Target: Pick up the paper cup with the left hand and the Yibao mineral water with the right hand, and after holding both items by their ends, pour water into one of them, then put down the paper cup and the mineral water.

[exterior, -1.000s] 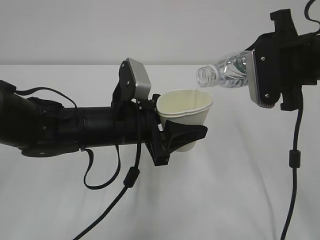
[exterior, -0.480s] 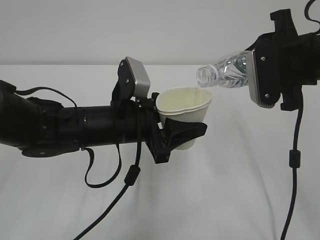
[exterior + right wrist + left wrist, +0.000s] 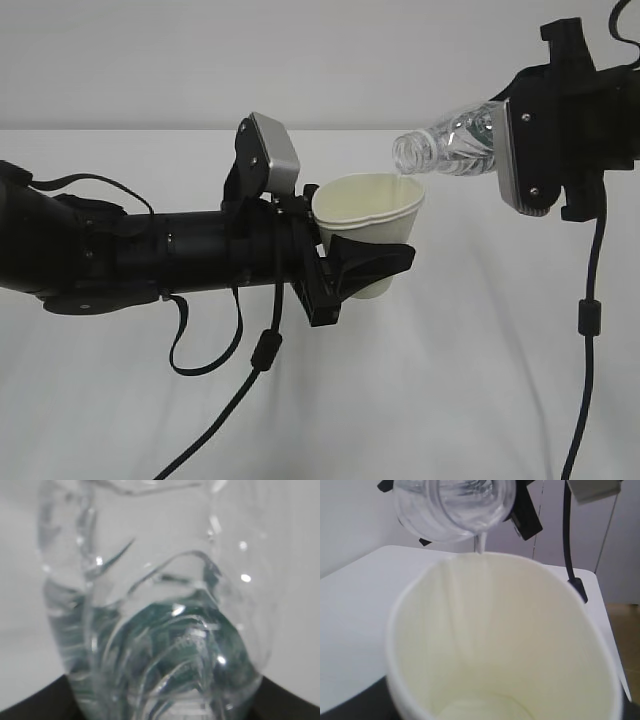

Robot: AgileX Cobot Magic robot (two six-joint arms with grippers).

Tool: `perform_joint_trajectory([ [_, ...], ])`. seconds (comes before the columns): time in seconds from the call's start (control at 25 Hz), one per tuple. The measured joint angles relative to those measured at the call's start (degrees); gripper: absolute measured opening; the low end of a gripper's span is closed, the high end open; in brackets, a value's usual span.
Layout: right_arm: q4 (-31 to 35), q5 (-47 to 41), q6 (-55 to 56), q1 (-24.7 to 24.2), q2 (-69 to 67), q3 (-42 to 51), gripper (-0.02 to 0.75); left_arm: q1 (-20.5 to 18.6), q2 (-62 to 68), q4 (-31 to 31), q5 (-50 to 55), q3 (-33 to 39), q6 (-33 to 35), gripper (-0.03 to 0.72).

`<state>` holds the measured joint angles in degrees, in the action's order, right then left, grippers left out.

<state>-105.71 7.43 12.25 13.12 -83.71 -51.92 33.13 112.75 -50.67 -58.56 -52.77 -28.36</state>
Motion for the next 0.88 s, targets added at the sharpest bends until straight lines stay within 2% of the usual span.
perform_joint_trajectory([
  [0.88, 0.0, 0.0, 0.0, 0.0, 0.0, 0.0, 0.396, 0.0, 0.0, 0.0, 1.27, 0.0, 0.0, 0.401],
])
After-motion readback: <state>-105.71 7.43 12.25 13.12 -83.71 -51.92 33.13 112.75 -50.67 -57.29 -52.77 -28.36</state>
